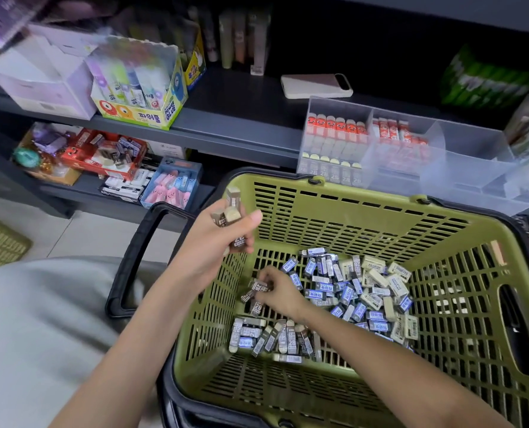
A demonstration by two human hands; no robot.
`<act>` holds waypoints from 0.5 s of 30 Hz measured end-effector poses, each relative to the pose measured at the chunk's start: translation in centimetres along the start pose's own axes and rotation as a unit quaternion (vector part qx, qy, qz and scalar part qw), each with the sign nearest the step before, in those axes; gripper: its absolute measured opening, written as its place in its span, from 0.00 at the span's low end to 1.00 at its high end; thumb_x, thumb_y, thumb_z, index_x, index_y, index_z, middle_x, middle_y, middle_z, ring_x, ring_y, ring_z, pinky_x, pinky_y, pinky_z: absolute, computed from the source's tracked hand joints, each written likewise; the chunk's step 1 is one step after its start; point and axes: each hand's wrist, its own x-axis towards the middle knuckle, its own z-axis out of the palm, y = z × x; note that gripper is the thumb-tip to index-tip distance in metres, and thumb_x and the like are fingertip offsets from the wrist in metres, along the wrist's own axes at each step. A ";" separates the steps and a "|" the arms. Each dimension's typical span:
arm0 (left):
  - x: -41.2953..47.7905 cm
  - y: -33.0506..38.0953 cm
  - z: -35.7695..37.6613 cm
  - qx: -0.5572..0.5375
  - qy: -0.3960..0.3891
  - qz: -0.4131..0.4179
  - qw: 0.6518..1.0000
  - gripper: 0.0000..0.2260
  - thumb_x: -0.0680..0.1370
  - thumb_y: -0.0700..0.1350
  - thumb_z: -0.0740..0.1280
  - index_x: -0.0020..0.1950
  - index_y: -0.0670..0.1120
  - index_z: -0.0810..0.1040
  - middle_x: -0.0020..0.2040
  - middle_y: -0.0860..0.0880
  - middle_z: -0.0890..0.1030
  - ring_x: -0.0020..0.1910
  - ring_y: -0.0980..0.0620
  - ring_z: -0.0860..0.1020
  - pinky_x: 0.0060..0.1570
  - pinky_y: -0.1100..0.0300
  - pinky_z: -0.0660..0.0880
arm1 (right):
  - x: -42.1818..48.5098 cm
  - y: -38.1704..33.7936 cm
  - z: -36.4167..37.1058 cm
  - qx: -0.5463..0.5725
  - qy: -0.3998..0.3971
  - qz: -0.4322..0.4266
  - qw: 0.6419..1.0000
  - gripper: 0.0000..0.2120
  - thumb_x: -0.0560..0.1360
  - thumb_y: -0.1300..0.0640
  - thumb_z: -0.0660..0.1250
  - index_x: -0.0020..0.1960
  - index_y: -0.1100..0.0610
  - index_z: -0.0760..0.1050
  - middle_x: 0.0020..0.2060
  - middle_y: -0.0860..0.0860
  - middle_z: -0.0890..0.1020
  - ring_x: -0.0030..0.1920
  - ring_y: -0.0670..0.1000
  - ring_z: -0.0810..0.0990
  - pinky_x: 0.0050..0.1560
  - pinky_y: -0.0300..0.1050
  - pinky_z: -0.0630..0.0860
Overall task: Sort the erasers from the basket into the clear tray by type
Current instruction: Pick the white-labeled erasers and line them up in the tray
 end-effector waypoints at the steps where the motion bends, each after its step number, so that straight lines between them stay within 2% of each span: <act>1: 0.0 -0.2 0.1 0.014 0.006 0.000 1.000 0.11 0.68 0.48 0.74 0.37 0.48 0.72 0.29 0.51 0.76 0.31 0.55 0.76 0.36 0.61 0.77 | -0.4 -0.5 -0.8 0.050 -0.001 0.014 0.999 0.10 0.71 0.66 0.68 0.47 0.59 0.68 0.39 0.49 0.75 0.26 0.42 0.68 0.25 0.34 0.66; 3: 0.2 -0.6 0.5 0.062 0.021 -0.003 0.998 0.11 0.69 0.48 0.74 0.38 0.47 0.73 0.32 0.49 0.78 0.35 0.53 0.79 0.42 0.56 0.79 | -1.2 -2.0 -2.6 0.147 -0.015 0.031 0.989 0.11 0.72 0.67 0.67 0.52 0.63 0.69 0.40 0.51 0.79 0.23 0.43 0.67 0.22 0.34 0.63; 5: 0.5 -1.1 0.7 0.154 0.029 -0.015 0.987 0.12 0.72 0.47 0.73 0.41 0.43 0.73 0.36 0.45 0.79 0.39 0.50 0.80 0.50 0.48 0.79 | -2.3 -3.8 -4.4 0.219 -0.024 0.023 0.975 0.12 0.72 0.69 0.66 0.54 0.65 0.69 0.38 0.51 0.80 0.21 0.44 0.66 0.21 0.35 0.61; 8: 0.9 -1.4 1.5 0.270 -0.008 -0.042 0.962 0.19 0.73 0.51 0.72 0.46 0.35 0.72 0.39 0.40 0.76 0.40 0.45 0.76 0.54 0.40 0.74 | -4.1 -7.0 -7.4 0.255 -0.031 -0.019 0.966 0.09 0.73 0.71 0.64 0.51 0.62 0.70 0.37 0.52 0.79 0.20 0.43 0.67 0.20 0.34 0.61; 10: 1.3 -1.1 2.4 0.277 -0.033 -0.047 0.959 0.21 0.73 0.52 0.71 0.49 0.35 0.73 0.41 0.38 0.77 0.41 0.43 0.76 0.55 0.40 0.73 | -5.3 -9.1 -9.1 0.206 -0.024 -0.049 0.977 0.09 0.72 0.71 0.64 0.49 0.60 0.71 0.36 0.51 0.78 0.21 0.42 0.67 0.21 0.33 0.62; 12: 1.7 -0.8 3.4 0.238 -0.042 -0.054 0.969 0.17 0.73 0.51 0.71 0.51 0.39 0.75 0.43 0.38 0.79 0.45 0.41 0.78 0.54 0.41 0.75 | -6.3 -10.8 -10.3 0.116 0.008 -0.082 0.990 0.10 0.71 0.70 0.66 0.46 0.58 0.72 0.34 0.48 0.78 0.22 0.39 0.68 0.22 0.31 0.63; 15: 2.4 -0.5 4.7 0.166 -0.041 -0.055 0.984 0.10 0.73 0.52 0.71 0.48 0.47 0.76 0.42 0.49 0.83 0.40 0.53 0.82 0.38 0.55 0.79 | -7.2 -12.6 -11.9 0.032 0.055 -0.107 0.992 0.08 0.70 0.68 0.68 0.46 0.59 0.74 0.33 0.47 0.77 0.23 0.37 0.70 0.25 0.29 0.65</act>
